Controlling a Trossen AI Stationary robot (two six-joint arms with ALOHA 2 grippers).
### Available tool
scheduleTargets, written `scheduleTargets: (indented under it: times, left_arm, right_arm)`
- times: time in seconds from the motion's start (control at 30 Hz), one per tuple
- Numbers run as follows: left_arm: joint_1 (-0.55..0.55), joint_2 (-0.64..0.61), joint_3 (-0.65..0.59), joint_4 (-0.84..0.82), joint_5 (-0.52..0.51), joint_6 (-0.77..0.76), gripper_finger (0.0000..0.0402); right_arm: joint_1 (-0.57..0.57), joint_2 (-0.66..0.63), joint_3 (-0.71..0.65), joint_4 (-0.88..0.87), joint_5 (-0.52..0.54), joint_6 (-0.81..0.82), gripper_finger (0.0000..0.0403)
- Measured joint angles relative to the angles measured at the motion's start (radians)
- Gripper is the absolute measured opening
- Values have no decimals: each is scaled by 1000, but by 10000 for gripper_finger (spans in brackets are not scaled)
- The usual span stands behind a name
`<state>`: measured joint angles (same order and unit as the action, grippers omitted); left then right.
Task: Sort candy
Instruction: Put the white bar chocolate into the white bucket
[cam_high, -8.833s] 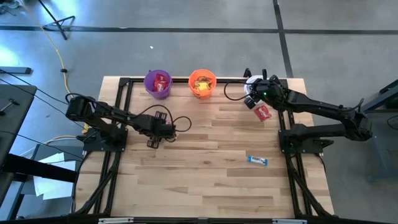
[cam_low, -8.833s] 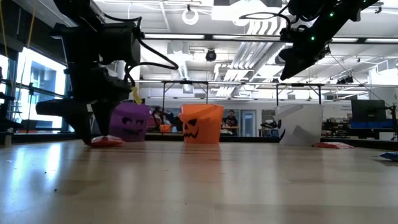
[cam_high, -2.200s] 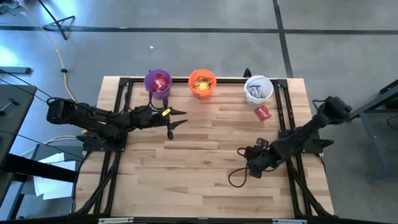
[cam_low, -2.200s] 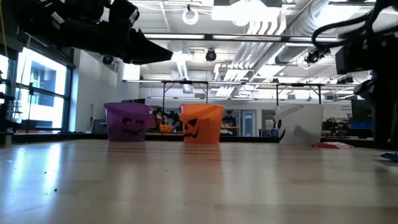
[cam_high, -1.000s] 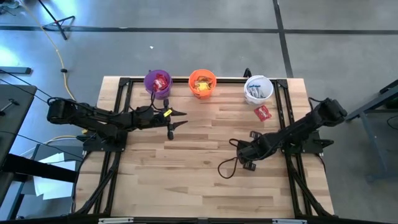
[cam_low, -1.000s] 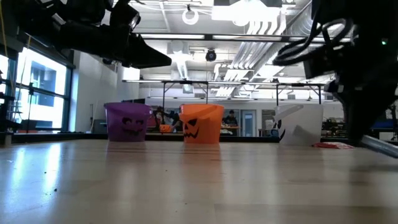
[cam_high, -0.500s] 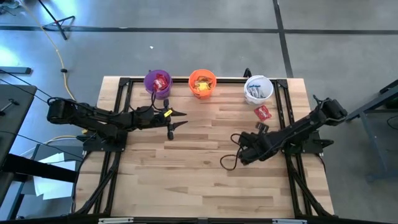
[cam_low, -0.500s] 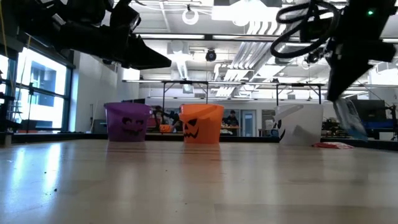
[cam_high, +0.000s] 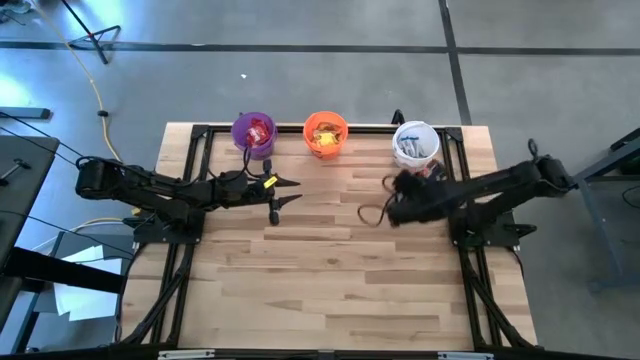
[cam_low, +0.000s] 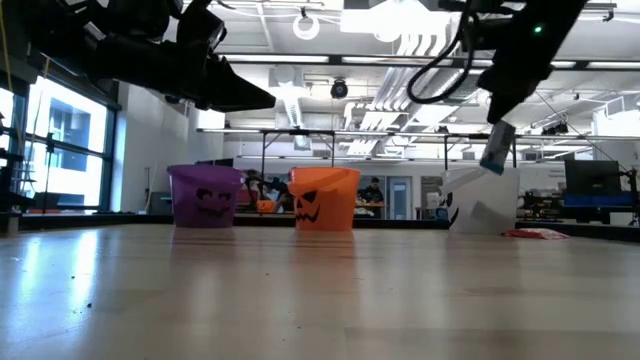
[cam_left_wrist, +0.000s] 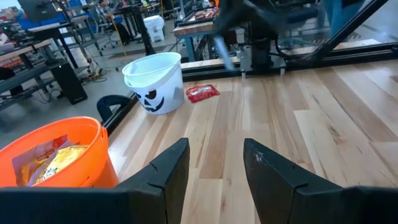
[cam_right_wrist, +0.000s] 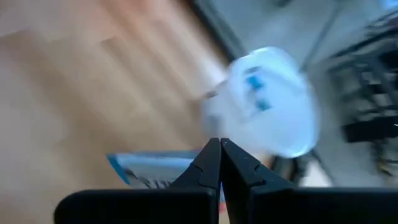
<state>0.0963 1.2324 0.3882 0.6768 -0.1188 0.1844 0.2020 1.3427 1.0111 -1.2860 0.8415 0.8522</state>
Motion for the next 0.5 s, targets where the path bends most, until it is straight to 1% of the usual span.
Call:
scheduleTargets:
  times: [0.17,0.3,0.37,0.43,0.5]
  left_arm:
    - [0,0,0,-1,0,0,141]
    - [0,0,0,-1,0,0,141]
    - [0,0,0,-1,0,0,141]
    - [0,0,0,-1,0,0,141]
    - [0,0,0,-1,0,0,141]
  right_arm:
    - [-204,-71,0,3,141,-161,0]
    - [-379,-102,0,100,225,-339,0]
    - [-466,-104,-1,178,229,-446,0]
    - [-546,-105,-21,293,228,-563,0]
    - [-626,-105,-55,416,183,-667,0]
